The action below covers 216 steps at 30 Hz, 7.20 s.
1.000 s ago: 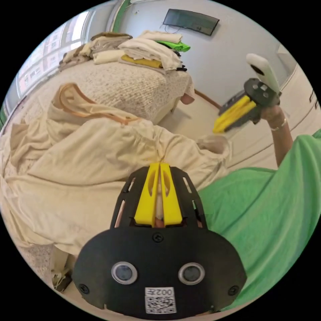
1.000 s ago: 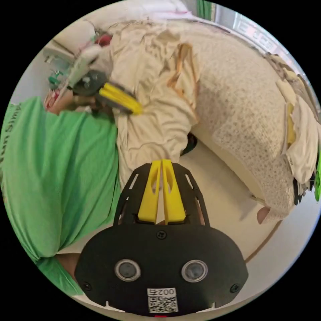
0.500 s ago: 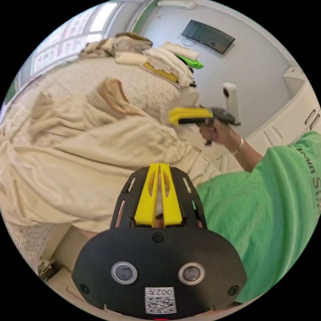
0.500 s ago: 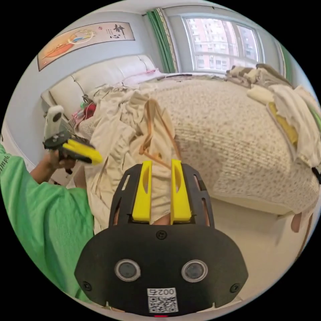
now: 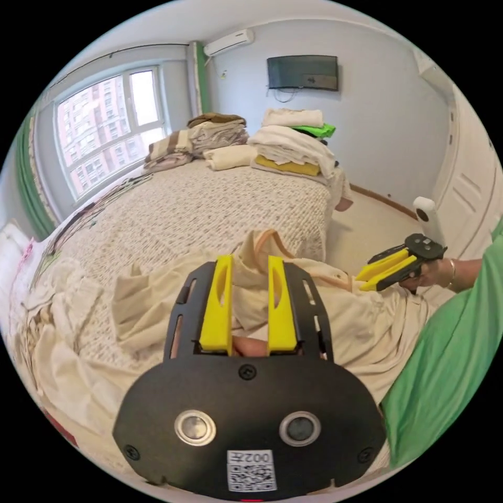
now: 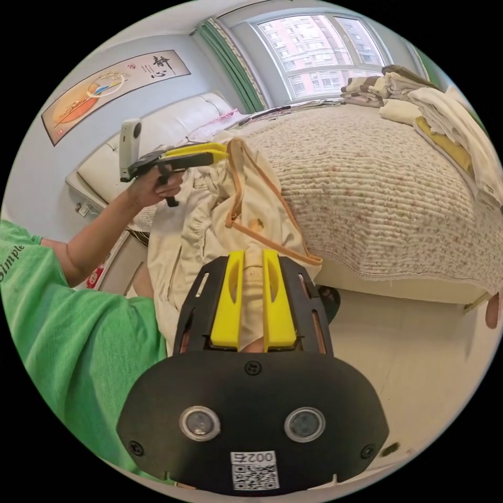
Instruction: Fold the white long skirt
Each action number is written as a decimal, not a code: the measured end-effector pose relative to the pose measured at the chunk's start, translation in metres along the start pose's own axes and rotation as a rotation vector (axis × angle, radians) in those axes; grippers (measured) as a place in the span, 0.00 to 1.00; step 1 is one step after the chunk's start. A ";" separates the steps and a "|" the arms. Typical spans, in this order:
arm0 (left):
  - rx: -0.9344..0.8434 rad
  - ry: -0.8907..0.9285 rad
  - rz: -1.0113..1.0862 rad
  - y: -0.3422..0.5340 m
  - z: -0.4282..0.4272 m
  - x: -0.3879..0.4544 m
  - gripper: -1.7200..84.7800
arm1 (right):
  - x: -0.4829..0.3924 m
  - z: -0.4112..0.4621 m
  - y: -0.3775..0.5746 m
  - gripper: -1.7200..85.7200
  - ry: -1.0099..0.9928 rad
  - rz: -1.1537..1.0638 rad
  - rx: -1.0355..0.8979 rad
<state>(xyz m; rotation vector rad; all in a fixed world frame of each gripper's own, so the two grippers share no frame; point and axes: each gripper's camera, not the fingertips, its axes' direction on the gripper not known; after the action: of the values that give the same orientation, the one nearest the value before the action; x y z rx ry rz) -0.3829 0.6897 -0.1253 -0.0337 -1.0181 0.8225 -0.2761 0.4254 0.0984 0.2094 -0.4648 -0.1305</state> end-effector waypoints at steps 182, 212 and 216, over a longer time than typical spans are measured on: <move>0.036 0.225 -1.007 0.218 -0.085 -0.089 0.11 | 0.081 -0.043 -0.147 0.17 0.153 0.110 0.102; -0.150 -0.358 -1.136 0.284 -0.216 -0.137 0.01 | 0.117 -0.140 -0.060 0.01 0.606 0.261 -0.024; -0.141 -0.356 -1.114 0.283 -0.223 -0.130 0.01 | 0.099 -0.154 -0.061 0.02 0.499 0.215 0.059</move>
<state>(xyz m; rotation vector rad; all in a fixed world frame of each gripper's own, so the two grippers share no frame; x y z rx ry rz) -0.4137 0.8836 -0.4541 0.5342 -1.2111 -0.2750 -0.1226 0.3756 -0.0071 0.2393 0.0081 0.1454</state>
